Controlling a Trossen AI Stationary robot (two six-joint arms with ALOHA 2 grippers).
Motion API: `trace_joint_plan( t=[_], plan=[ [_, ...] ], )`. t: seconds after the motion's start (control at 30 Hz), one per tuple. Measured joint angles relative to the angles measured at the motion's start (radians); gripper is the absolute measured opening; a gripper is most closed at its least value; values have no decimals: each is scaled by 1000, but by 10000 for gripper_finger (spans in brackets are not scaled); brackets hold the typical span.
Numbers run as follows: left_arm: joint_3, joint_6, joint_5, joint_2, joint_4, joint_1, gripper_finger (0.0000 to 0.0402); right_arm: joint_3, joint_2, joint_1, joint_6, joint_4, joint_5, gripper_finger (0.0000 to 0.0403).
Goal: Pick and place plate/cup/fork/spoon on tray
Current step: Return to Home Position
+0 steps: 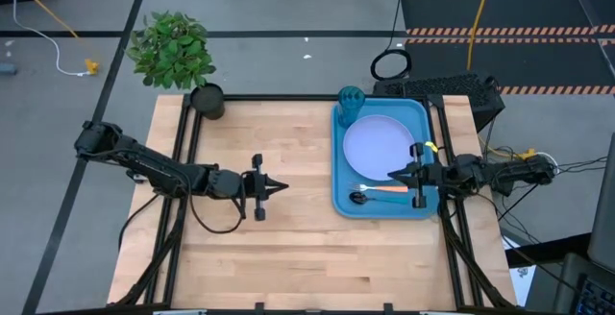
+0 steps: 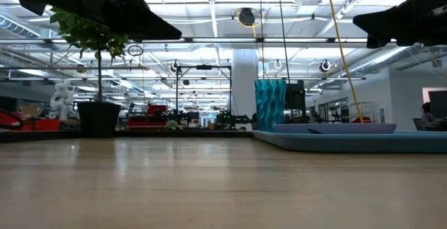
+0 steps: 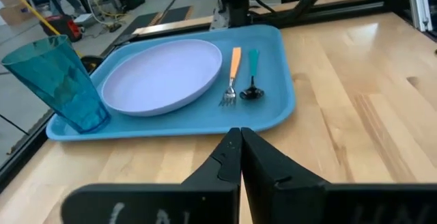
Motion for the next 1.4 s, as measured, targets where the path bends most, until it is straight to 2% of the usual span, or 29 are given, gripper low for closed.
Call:
trace_joint_plan(
  t=[0.13, 0.37, 0.53, 0.73, 1.0, 1.23, 1.4],
  plan=[
    [0, -1, -1, 0, -3, 0, 14, 0, 0, -39, -1, -8, 0, 0],
    [0, -3, -4, 0, 3, 1, 4, 0, -1, -93, 9, -53, -27, 0],
    [0, -3, -8, 0, 4, 1, 17, 0, -1, -108, 12, -62, -45, 0],
    [0, -3, -8, 0, 4, 1, 4, 0, -1, -126, 46, -92, -54, 0],
    [0, -11, -17, -1, 2, 1, 13, 0, -1, -128, 41, -97, -53, 0],
    [-2, -47, -70, -93, -168, 34, 10, 0, -1, -127, 25, -97, -51, 0],
    [-94, -40, -35, -147, -104, 60, 11, 0, 0, -127, 26, -96, -51, 0]
  ],
)
